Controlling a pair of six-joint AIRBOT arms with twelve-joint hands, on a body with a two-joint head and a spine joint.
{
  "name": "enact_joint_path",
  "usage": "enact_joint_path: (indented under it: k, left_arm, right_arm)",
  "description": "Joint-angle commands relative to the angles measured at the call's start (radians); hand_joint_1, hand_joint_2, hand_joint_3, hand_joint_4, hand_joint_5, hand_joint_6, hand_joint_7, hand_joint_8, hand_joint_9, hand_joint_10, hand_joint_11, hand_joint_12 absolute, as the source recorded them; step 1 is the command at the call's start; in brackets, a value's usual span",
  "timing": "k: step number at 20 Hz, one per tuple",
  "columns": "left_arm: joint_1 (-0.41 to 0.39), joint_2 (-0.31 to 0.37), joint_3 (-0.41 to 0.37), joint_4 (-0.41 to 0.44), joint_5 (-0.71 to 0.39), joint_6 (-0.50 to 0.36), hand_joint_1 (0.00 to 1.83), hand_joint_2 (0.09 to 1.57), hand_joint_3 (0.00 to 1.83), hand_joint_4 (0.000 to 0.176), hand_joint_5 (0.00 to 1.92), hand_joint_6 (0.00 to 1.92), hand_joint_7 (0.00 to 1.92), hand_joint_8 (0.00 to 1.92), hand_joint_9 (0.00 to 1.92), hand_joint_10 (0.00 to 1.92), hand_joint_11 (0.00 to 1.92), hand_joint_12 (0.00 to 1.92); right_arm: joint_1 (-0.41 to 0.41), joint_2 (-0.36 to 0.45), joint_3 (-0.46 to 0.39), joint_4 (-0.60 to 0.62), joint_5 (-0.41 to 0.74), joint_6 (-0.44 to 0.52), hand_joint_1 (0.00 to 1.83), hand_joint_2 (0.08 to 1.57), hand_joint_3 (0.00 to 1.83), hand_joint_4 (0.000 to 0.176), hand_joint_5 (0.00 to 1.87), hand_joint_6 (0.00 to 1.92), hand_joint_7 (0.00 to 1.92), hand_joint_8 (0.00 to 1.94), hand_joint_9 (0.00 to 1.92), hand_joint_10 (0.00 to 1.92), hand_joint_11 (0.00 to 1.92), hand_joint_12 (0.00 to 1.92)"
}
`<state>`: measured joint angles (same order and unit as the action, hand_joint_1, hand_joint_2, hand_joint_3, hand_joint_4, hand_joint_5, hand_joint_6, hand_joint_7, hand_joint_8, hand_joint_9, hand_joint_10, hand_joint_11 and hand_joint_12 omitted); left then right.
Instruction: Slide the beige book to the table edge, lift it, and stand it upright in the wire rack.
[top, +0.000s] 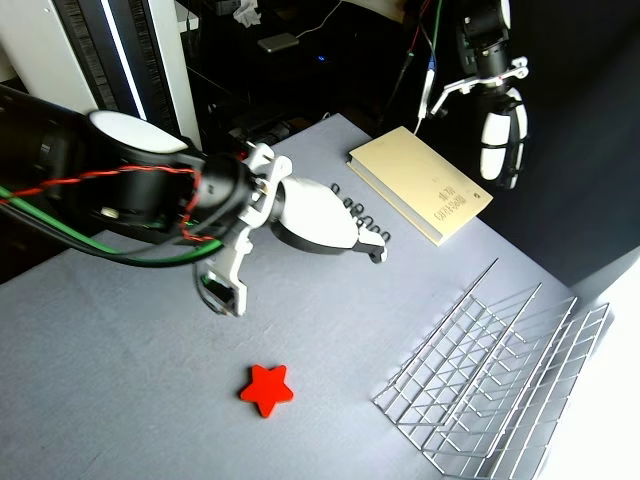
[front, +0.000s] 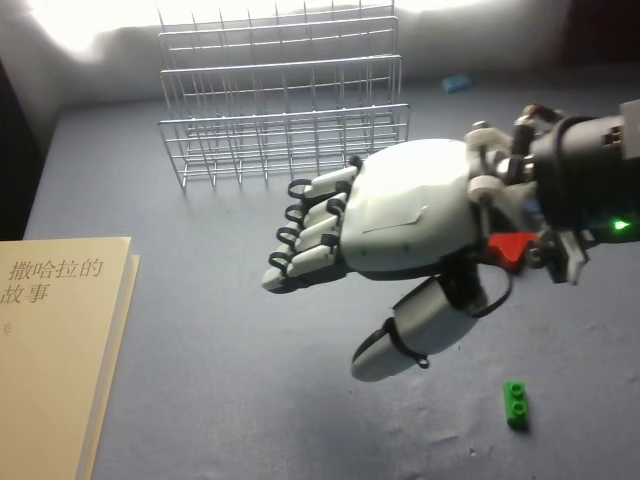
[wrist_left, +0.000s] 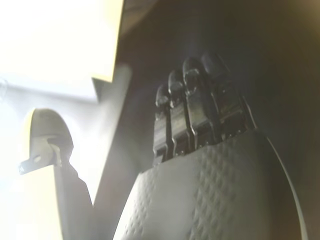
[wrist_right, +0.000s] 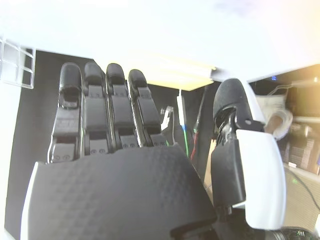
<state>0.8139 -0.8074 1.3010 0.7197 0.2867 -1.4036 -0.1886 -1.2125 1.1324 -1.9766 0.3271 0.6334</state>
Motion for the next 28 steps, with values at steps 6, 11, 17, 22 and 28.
enact_joint_path:
  k: [6, 11, 17, 22, 28]
  left_arm:
    - [0.058, -0.001, -0.023, 0.06, -0.073, -0.038, 0.67, 0.98, 0.0, 0.0, 0.31, 0.01, 0.37, 0.0, 0.36, 0.0, 0.01, 0.87]
    - [0.064, -0.008, -0.028, 0.096, -0.088, -0.038, 0.67, 0.97, 0.0, 0.0, 0.32, 0.01, 0.38, 0.0, 0.36, 0.0, 0.0, 0.86]
    - [0.067, -0.032, -0.029, 0.118, -0.114, -0.038, 0.71, 0.96, 0.0, 0.0, 0.34, 0.01, 0.38, 0.01, 0.38, 0.01, 0.02, 0.87]
    - [0.064, -0.057, -0.023, 0.136, -0.137, -0.038, 0.82, 0.97, 0.0, 0.0, 0.48, 0.01, 0.51, 0.01, 0.53, 0.02, 0.14, 0.93]
    - [0.064, -0.073, 0.001, 0.163, -0.148, -0.038, 1.12, 1.16, 0.0, 0.0, 0.86, 0.9, 0.95, 0.12, 0.96, 0.22, 0.59, 1.16]
  right_arm:
    - [0.069, 0.091, -0.067, 0.034, 0.03, 0.012, 0.11, 1.15, 0.0, 0.0, 0.19, 0.0, 0.22, 0.0, 0.23, 0.0, 0.0, 0.56]
    - [0.095, 0.148, -0.13, 0.052, 0.048, 0.041, 0.13, 1.13, 0.0, 0.0, 0.22, 0.0, 0.25, 0.0, 0.25, 0.01, 0.0, 0.64]
    - [0.115, 0.177, -0.147, 0.107, 0.088, 0.012, 0.14, 1.13, 0.0, 0.0, 0.2, 0.0, 0.23, 0.0, 0.23, 0.0, 0.0, 0.62]
    - [0.117, 0.196, -0.159, 0.122, 0.11, -0.008, 0.12, 1.13, 0.0, 0.0, 0.21, 0.0, 0.23, 0.0, 0.24, 0.0, 0.0, 0.65]
    - [0.135, 0.231, -0.179, 0.138, 0.118, -0.008, 0.13, 1.14, 0.0, 0.0, 0.22, 0.0, 0.25, 0.0, 0.26, 0.0, 0.0, 0.64]
